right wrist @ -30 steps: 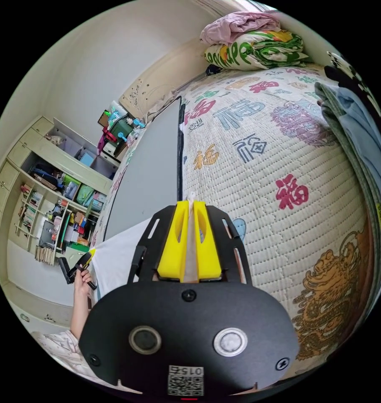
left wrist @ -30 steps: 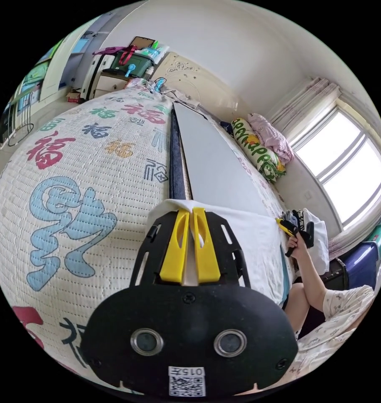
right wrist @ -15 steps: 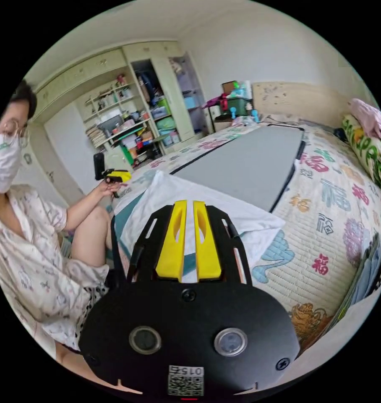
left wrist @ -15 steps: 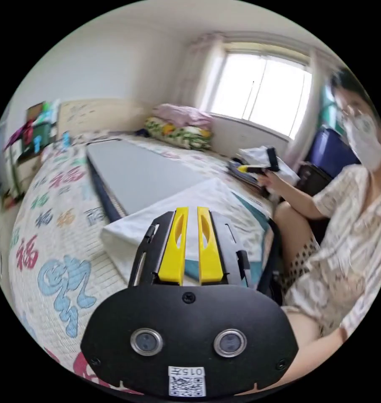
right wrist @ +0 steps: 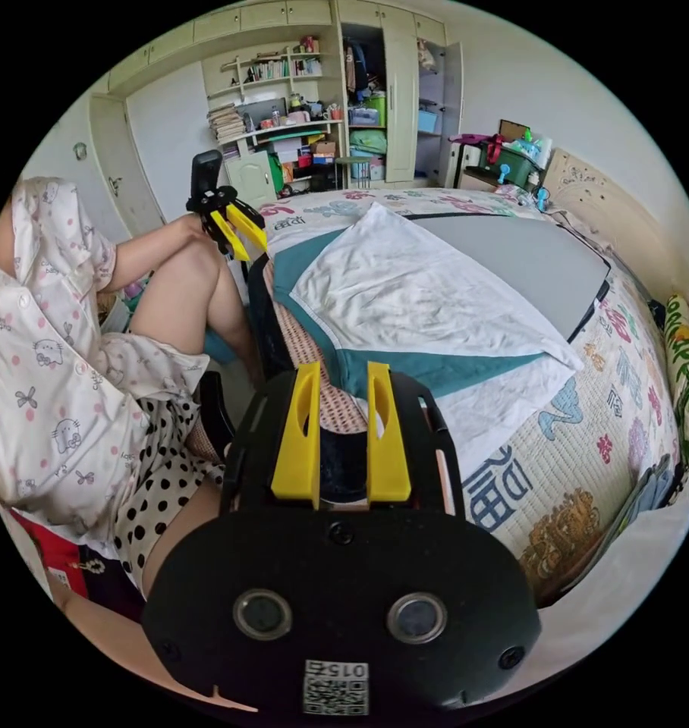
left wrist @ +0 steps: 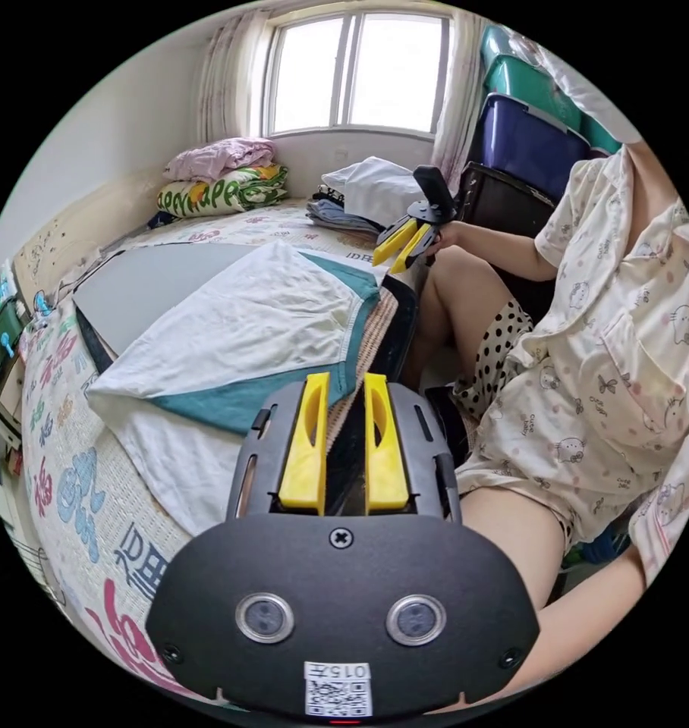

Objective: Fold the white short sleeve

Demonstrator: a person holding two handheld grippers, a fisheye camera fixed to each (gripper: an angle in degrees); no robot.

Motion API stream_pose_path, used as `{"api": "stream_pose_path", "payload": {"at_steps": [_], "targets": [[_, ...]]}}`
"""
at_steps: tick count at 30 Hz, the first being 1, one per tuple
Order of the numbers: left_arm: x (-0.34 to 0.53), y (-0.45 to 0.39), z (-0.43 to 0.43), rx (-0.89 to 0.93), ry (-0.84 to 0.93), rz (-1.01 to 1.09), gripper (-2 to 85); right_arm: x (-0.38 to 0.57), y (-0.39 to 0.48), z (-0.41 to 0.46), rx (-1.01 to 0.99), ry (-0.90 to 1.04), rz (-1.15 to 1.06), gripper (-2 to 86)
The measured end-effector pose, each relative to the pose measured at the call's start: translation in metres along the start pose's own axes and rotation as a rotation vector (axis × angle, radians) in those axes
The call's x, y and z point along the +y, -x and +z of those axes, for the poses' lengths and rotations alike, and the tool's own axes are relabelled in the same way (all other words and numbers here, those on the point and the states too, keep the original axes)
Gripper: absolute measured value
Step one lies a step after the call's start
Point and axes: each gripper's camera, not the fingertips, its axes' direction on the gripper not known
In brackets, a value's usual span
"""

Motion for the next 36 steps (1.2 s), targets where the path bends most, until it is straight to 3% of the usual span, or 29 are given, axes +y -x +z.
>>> {"api": "stream_pose_path", "payload": {"at_steps": [8,18,26,32,36], "targets": [[-0.037,-0.016,0.032,-0.086,0.081,-0.004,10.0,0.027,0.047,0.098,0.066,0.189,-0.044,9.8],[-0.071,-0.002,0.101,-0.139,0.277,0.117,8.1,0.040,0.057,0.140,0.118,0.205,-0.073,6.9],[-0.041,0.058,0.116,-0.012,0.319,0.029,-0.1,0.010,0.014,0.137,0.012,0.229,-0.002,2.9],[0.000,0.120,0.092,0.108,0.235,-0.051,-0.7,-0.034,-0.044,0.093,-0.103,0.172,0.064,-0.3],[0.022,0.210,0.055,0.231,0.143,-0.130,-0.7,-0.099,-0.116,0.061,-0.141,0.199,0.051,-0.6]]}}
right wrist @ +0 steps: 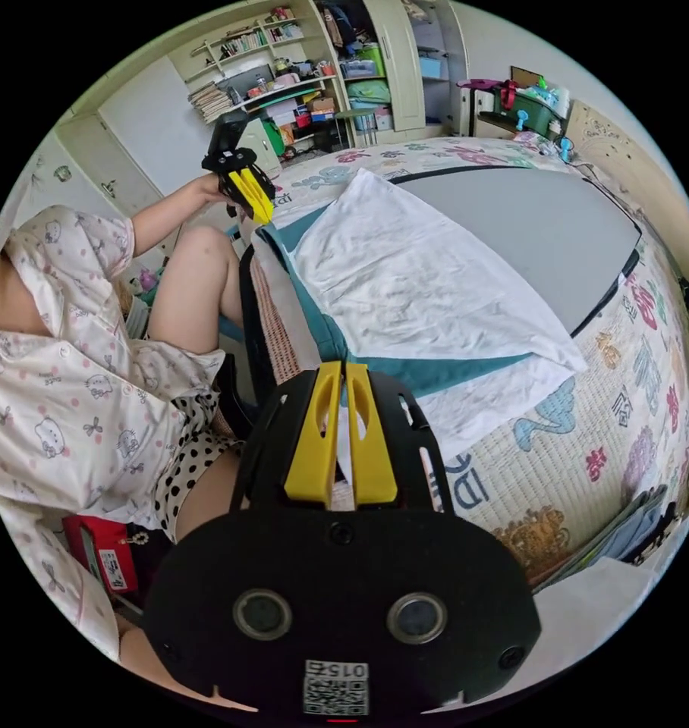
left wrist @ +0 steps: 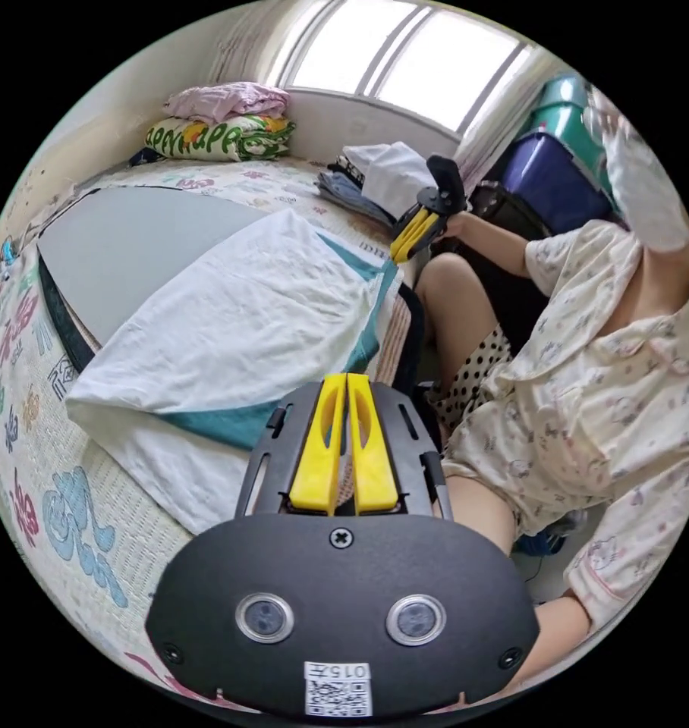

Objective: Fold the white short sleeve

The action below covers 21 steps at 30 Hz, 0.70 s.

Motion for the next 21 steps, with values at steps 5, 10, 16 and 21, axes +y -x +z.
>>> {"api": "stream_pose_path", "payload": {"at_steps": [5,10,16,21], "targets": [[-0.048,0.162,-0.112,-0.070,-0.194,-0.094,-0.4,-0.149,-0.149,-0.107,0.182,-0.095,0.140,-0.3],[-0.077,0.279,-0.205,-0.343,-0.658,-0.351,3.8,-0.303,-0.276,-0.242,0.467,-0.456,0.386,4.2],[0.052,0.258,-0.176,-0.282,-0.489,-0.326,6.2,-0.238,-0.256,-0.249,0.207,-0.456,0.298,8.5],[0.281,0.233,-0.122,-0.305,-0.288,-0.576,7.8,-0.051,-0.285,-0.210,0.073,-0.332,0.640,10.2]]}}
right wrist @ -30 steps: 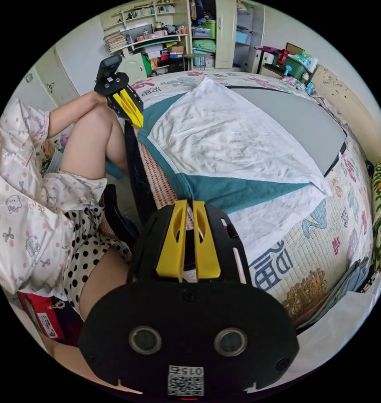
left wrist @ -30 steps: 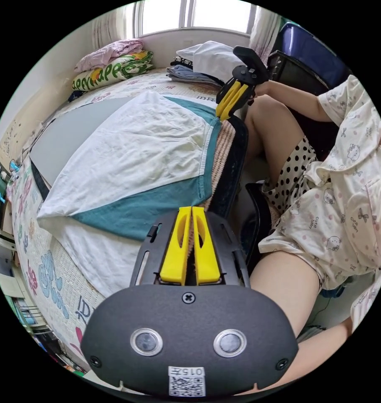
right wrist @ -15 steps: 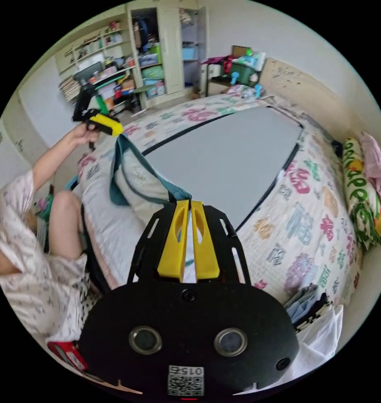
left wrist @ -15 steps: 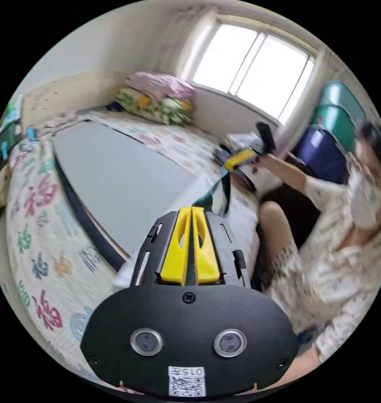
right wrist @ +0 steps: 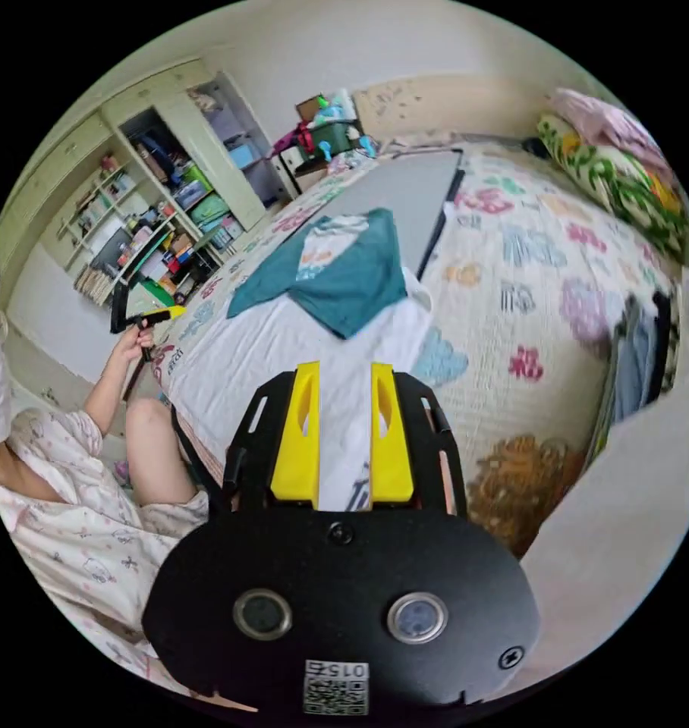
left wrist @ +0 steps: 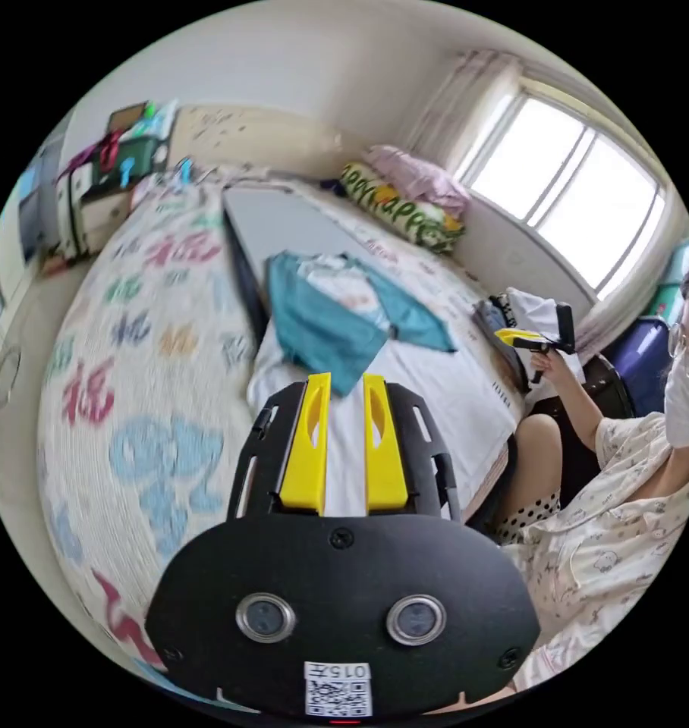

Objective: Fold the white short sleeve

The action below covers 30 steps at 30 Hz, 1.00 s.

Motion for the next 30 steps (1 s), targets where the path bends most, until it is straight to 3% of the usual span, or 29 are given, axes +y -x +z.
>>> {"api": "stream_pose_path", "payload": {"at_steps": [4,10,19,24,30], "targets": [[0.152,0.061,-0.009,0.006,0.080,-0.234,9.3,0.048,-0.053,-0.020,-0.071,0.025,0.190,10.5],[0.235,0.050,0.005,-0.022,0.154,-0.268,10.9,0.042,-0.044,-0.020,-0.061,0.086,0.209,11.5],[0.281,0.012,0.013,-0.029,0.112,-0.261,7.9,0.055,-0.026,-0.030,-0.088,0.112,0.182,9.4],[0.276,-0.010,0.029,-0.045,0.131,-0.235,0.8,0.065,-0.031,-0.024,-0.175,0.148,0.189,1.6],[0.266,-0.045,-0.002,-0.055,0.072,-0.216,-0.5,0.093,-0.012,-0.058,-0.168,0.040,0.178,0.0]]}}
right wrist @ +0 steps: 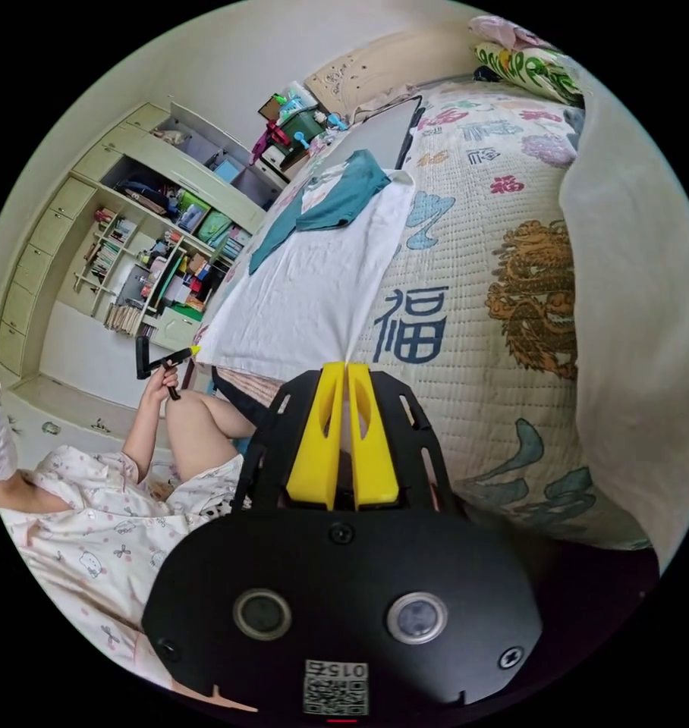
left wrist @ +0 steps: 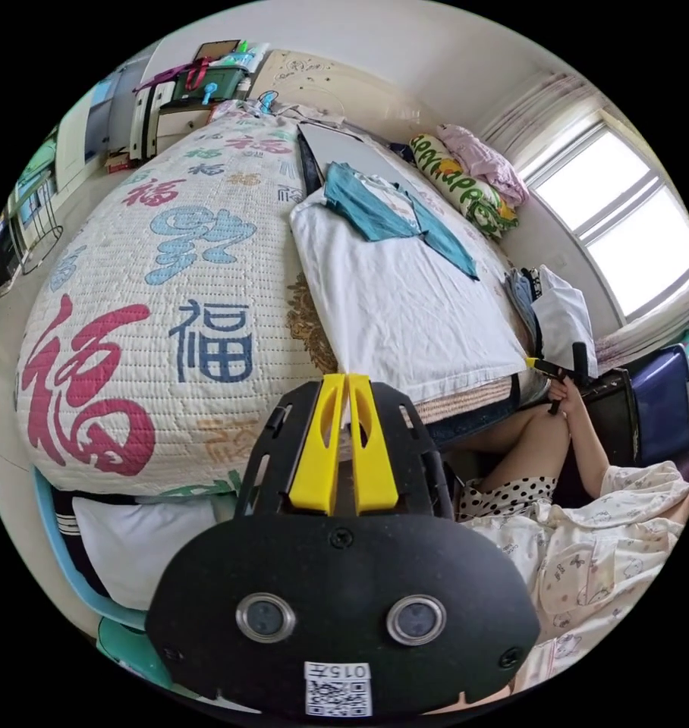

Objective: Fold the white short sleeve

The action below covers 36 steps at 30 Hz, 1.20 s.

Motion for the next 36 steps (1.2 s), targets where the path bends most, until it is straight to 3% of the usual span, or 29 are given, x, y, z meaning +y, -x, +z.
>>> {"api": "stream_pose_path", "payload": {"at_steps": [4,11,15,19,24,30,36], "targets": [[-0.004,-0.037,-0.038,0.004,-0.004,0.044,-0.5,0.023,0.022,0.000,0.086,0.037,-0.023,0.1],[-0.035,-0.088,-0.016,-0.009,0.150,0.073,0.4,0.050,0.058,0.070,0.340,0.268,-0.076,4.4],[-0.066,-0.137,-0.029,-0.113,0.178,0.135,3.1,0.064,0.085,0.066,0.537,0.222,-0.173,6.2],[-0.120,-0.206,-0.042,-0.095,0.036,0.251,5.5,0.051,0.124,0.060,0.448,0.057,-0.305,6.4],[-0.213,-0.292,0.016,-0.038,-0.108,0.396,6.5,-0.012,0.185,0.137,0.342,-0.088,-0.494,8.2],[-0.337,-0.382,0.142,-0.021,-0.072,0.464,8.6,-0.100,0.202,0.259,0.292,-0.027,-0.555,9.3],[-0.412,-0.439,0.241,-0.084,0.063,0.562,9.5,-0.151,0.186,0.319,0.303,0.109,-0.566,9.2]]}}
